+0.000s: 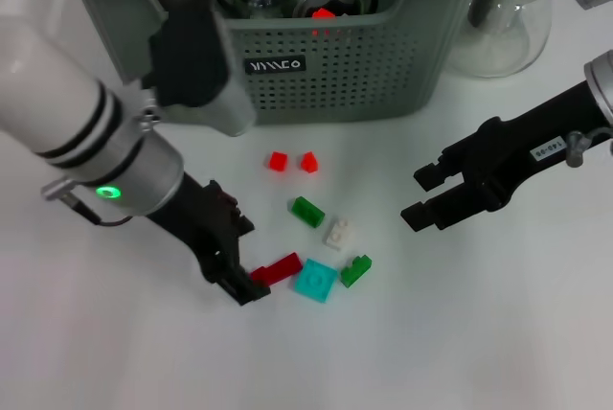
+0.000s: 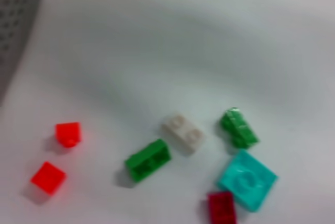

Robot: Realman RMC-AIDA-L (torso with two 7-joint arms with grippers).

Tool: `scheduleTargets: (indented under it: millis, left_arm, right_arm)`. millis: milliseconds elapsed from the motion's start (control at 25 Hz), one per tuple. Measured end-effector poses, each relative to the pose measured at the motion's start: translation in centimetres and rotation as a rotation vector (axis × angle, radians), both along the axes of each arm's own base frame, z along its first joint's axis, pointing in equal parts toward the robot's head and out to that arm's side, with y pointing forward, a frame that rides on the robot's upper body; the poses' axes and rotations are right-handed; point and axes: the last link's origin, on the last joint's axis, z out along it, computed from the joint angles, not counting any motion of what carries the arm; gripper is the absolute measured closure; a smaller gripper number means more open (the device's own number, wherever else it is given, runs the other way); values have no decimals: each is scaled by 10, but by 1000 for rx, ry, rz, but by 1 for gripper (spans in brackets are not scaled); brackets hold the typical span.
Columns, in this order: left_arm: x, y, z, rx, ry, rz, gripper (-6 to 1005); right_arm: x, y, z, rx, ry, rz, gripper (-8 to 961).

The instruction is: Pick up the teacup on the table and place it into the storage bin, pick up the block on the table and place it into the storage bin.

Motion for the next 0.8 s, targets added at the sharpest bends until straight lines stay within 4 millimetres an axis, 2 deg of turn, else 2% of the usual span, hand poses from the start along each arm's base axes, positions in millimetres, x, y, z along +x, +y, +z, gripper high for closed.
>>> scheduleTargets:
  millis: [200, 400, 600, 800]
  left_arm:
    - [5, 3, -16, 58, 63, -9, 126]
    - [13, -7, -27, 26, 110, -36, 127]
    - [22, -14, -32, 13, 136, -74, 127]
    - [22, -13, -35, 27, 152, -87, 128]
  right_arm:
    - [3, 1, -3, 2, 3, -3, 268]
    - [4, 1, -4, 3, 5, -9, 268]
    - [5, 1, -4, 6, 7, -12, 269]
    - [5, 1, -6, 10, 6, -10, 269]
